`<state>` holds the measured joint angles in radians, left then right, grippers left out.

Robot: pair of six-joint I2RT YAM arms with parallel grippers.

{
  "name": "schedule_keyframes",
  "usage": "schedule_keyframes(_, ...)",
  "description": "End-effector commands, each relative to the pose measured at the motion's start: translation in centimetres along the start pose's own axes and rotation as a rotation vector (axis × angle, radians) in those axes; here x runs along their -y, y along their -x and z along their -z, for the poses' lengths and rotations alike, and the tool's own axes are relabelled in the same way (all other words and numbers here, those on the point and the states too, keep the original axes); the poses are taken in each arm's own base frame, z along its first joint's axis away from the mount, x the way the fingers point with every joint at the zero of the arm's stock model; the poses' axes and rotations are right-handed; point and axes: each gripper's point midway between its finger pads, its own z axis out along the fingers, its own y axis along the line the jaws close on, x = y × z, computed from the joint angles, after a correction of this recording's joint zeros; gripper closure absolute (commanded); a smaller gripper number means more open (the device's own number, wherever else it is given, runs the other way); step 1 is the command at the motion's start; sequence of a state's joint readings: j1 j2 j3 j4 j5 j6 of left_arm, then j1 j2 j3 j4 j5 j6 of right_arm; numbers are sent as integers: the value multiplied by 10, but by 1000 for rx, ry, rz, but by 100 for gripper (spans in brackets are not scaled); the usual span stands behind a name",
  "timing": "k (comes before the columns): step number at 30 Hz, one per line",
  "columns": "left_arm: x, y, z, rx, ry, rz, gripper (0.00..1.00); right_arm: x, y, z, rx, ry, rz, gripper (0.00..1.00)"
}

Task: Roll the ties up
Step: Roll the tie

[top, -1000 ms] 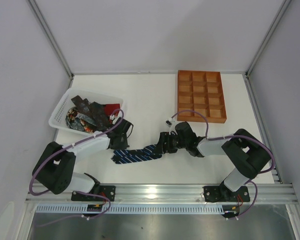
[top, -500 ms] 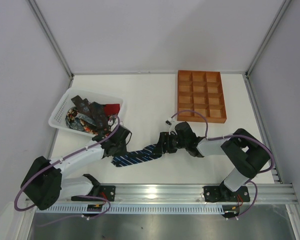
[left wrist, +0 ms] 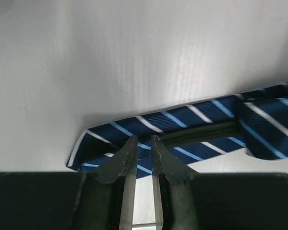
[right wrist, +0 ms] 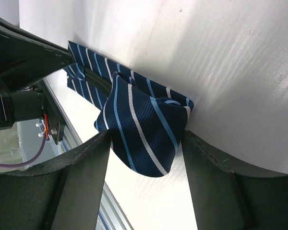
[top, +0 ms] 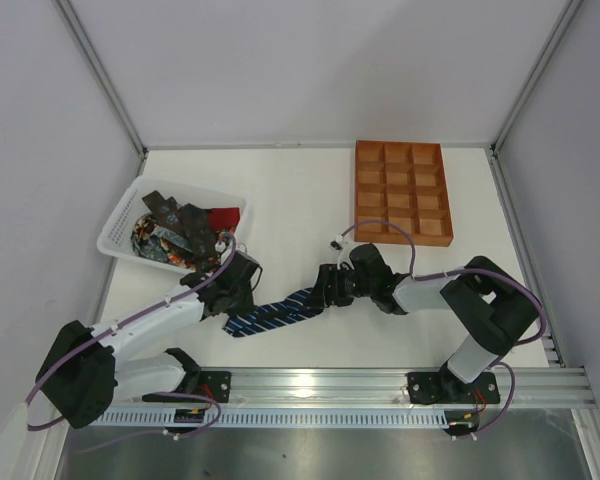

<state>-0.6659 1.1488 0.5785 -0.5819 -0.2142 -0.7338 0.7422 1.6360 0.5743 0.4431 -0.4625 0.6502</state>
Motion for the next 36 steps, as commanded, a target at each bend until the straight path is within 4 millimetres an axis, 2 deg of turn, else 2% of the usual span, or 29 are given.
schedule_keyframes(1, 36, 34, 25, 100, -139, 3, 76, 11, -13, -3, -47, -27, 13, 33)
schedule_keyframes(2, 46, 40, 31, 129, -192, 6, 76, 10, -13, -3, -47, -27, 17, 33)
schedule_keyframes(4, 65, 37, 35, 115, -289, -5, 77, 10, -12, -3, -50, -26, 26, 33)
schedule_keyframes(5, 77, 42, 39, 136, -346, -6, 78, 8, -12, -3, -50, -21, 30, 33)
schedule_keyframes(9, 106, 34, 41, 111, -496, -11, 82, 7, -10, -3, -51, -17, 40, 33)
schedule_keyframes(19, 136, 14, 21, 35, -581, -59, 89, -2, -9, 1, -72, 23, 134, 35)
schedule_keyframes(22, 140, 6, 20, 23, -586, -70, 89, -3, -8, 3, -74, 19, 167, 36)
schedule_keyframes(26, 136, 0, 16, 11, -572, -60, 90, -9, -3, 5, -71, 27, 196, 36)
schedule_keyframes(36, 116, -8, 9, 17, -505, -56, 90, -42, 10, 7, -64, 79, 257, 37)
